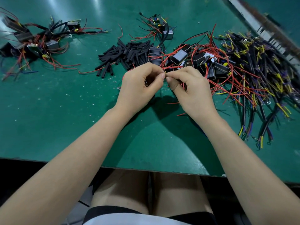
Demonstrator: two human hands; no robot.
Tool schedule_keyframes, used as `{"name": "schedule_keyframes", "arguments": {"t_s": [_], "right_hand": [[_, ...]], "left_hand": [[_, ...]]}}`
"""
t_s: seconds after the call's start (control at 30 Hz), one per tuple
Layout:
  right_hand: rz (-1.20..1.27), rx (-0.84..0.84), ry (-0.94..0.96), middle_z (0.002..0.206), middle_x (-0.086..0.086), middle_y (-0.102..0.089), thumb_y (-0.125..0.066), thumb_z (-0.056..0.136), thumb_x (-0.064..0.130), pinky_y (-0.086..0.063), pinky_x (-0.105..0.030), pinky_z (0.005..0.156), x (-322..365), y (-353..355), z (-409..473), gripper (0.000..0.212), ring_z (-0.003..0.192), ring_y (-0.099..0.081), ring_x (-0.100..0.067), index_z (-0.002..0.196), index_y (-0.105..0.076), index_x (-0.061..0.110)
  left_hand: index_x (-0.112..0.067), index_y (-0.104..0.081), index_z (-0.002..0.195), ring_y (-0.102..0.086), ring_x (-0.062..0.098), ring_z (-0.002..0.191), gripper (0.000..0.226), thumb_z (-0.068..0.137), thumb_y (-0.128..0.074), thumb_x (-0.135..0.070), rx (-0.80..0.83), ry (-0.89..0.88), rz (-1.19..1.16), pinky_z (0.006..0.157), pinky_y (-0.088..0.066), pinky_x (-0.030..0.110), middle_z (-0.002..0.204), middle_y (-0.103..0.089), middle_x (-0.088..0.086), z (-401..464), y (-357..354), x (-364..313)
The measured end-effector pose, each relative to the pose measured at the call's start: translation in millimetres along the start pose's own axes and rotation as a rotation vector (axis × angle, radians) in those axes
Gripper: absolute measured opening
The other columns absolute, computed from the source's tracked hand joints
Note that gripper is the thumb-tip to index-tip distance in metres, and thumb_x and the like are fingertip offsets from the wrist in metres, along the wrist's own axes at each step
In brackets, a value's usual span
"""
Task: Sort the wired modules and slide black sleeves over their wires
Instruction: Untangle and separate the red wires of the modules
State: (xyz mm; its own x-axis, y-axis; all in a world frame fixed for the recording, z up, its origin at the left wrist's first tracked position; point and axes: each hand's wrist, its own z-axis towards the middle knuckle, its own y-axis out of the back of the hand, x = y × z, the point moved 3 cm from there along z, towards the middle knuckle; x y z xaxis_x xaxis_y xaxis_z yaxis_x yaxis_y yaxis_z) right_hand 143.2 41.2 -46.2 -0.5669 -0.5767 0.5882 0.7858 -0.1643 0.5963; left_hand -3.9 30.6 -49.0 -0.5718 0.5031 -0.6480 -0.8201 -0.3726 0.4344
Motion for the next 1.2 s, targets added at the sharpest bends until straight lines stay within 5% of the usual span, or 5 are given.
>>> {"name": "schedule_keyframes", "arguments": {"t_s": [0.43, 0.6, 0.73, 1.0, 1.2], "right_hand": [[0.073, 0.032, -0.121, 0.095, -0.003, -0.062, -0.060, 0.093, 0.016, -0.045, -0.037, 0.088, 0, -7, 0, 0.017, 0.095, -0.059, -0.025, 0.104, -0.072, 0.011], [0.071, 0.035, -0.198, 0.096, -0.002, -0.064, -0.061, 0.092, 0.017, -0.043, -0.024, 0.087, 4, -12, 0, 0.016, 0.096, -0.059, -0.018, 0.101, -0.073, 0.011], [-0.226, 0.032, -0.180, 0.104, -0.005, -0.063, -0.059, 0.091, 0.024, -0.042, -0.043, 0.089, 7, -15, -1, 0.021, 0.104, -0.054, -0.027, 0.106, -0.070, 0.015], [-0.661, -0.028, -0.071, 0.106, -0.001, -0.061, -0.039, 0.097, 0.029, -0.030, -0.038, 0.080, 11, -14, -6, 0.030, 0.103, -0.052, -0.026, 0.105, -0.066, 0.019], [-0.808, -0.142, 0.079, 0.087, 0.000, -0.065, -0.063, 0.082, 0.011, -0.025, -0.033, 0.070, 10, -13, -7, 0.011, 0.083, -0.060, -0.025, 0.084, -0.069, 0.020]], "left_hand": [[-0.009, -0.063, 0.089, -0.057, 0.021, 0.064, 0.008, 0.091, -0.058, -0.015, 0.049, 0.150, -0.066, 0.065, -0.045, 0.029, 0.072, -0.065, 0.008, 0, -2, 3], [-0.007, -0.063, 0.088, -0.045, 0.009, 0.061, 0.011, 0.088, -0.057, -0.017, -0.014, 0.135, 0.049, 0.062, -0.038, 0.024, 0.069, -0.057, -0.004, 0, -6, 4], [-0.007, -0.063, 0.088, -0.044, 0.010, 0.061, 0.010, 0.086, -0.058, -0.016, -0.030, 0.107, 0.166, 0.063, -0.037, 0.025, 0.071, -0.054, -0.008, 0, -11, 3], [-0.007, -0.062, 0.086, -0.053, 0.021, 0.065, 0.012, 0.086, -0.058, -0.019, -0.039, 0.092, 0.317, 0.067, -0.043, 0.036, 0.071, -0.061, -0.001, -1, -18, -1], [-0.013, -0.063, 0.085, -0.061, 0.032, 0.076, 0.014, 0.083, -0.059, -0.027, 0.005, 0.160, 0.395, 0.071, -0.050, 0.042, 0.074, -0.066, 0.003, 1, -19, -2]]}}
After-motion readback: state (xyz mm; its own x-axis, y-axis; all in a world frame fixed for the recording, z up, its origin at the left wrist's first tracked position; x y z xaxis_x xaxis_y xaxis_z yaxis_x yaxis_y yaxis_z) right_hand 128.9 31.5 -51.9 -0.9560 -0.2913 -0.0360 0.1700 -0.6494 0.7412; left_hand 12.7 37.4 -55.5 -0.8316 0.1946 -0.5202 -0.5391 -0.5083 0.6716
